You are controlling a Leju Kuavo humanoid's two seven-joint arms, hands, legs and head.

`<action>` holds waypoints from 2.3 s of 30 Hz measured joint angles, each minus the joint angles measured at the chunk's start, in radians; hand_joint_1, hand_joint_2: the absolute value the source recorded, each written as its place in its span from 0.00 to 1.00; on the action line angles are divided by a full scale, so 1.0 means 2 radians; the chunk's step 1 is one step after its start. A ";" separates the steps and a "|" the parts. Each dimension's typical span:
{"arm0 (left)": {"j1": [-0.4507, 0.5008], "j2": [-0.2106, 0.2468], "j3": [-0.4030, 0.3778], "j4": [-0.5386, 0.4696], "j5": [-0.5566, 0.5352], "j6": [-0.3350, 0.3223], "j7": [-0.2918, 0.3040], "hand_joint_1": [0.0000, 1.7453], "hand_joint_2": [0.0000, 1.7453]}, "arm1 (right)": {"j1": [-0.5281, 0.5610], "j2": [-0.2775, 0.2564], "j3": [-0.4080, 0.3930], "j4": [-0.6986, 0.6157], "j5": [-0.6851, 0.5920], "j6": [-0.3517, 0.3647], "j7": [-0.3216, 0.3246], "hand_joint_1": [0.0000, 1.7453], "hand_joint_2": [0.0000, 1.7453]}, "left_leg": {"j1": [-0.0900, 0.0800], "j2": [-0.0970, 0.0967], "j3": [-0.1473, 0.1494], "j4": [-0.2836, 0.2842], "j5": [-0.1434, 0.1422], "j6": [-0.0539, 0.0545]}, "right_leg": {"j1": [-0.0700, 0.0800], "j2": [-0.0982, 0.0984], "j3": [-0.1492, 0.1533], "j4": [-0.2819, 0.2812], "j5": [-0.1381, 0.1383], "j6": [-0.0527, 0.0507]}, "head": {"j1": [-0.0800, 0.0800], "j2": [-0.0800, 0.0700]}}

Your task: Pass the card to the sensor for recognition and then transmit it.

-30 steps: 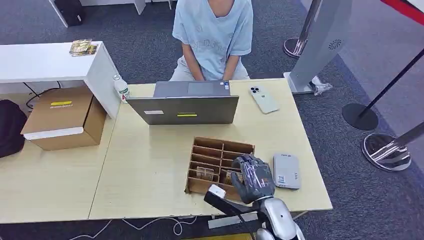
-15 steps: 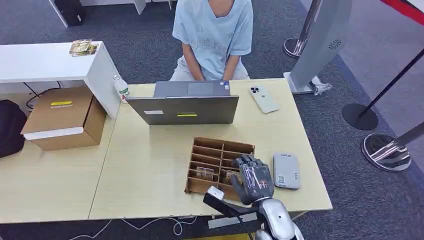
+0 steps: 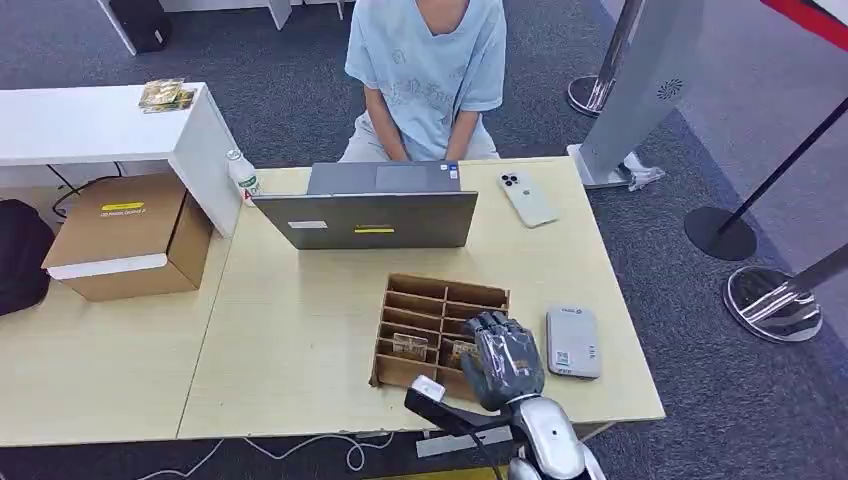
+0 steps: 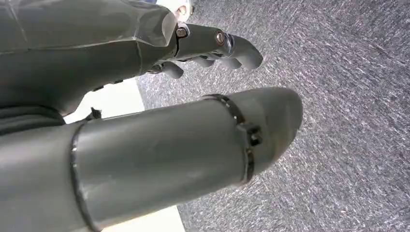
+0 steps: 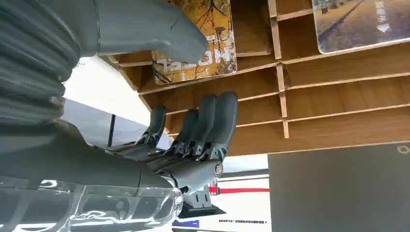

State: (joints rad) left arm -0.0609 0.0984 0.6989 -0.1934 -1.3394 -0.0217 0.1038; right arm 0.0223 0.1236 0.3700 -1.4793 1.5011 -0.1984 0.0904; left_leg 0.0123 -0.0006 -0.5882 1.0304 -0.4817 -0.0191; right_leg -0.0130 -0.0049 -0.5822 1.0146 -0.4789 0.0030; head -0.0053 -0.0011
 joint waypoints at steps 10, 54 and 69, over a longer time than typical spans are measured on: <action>0.000 0.000 0.000 0.000 0.000 -0.001 0.000 0.00 0.00 | -0.006 0.001 0.007 0.010 0.027 0.010 0.009 0.51 1.00 | 0.000 0.000 0.000 0.000 0.000 0.000 | 0.000 0.000 0.000 0.000 0.000 0.000 | 0.000 0.000; 0.000 0.000 0.009 0.000 0.000 0.000 -0.001 0.00 0.00 | -0.005 0.005 -0.003 -0.011 -0.067 -0.098 -0.046 0.27 1.00 | 0.000 0.000 0.000 0.000 0.000 0.000 | 0.000 0.000 0.000 0.000 0.000 0.000 | 0.000 0.000; 0.000 0.000 0.009 0.000 0.000 0.000 -0.001 0.00 0.00 | 0.004 0.006 -0.002 -0.034 -0.122 -0.064 -0.079 0.35 1.00 | 0.000 0.000 0.000 0.000 0.000 0.000 | 0.000 0.000 0.000 0.000 0.000 0.000 | 0.000 0.000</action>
State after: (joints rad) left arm -0.0605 0.0984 0.7168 -0.1934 -1.3394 -0.0214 0.1022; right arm 0.0306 0.1350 0.3666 -1.5480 1.2574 -0.3263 -0.0675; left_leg 0.0122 -0.0005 -0.5876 1.0304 -0.4817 -0.0192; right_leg -0.0130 -0.0048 -0.5819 1.0146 -0.4789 0.0030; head -0.0053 -0.0011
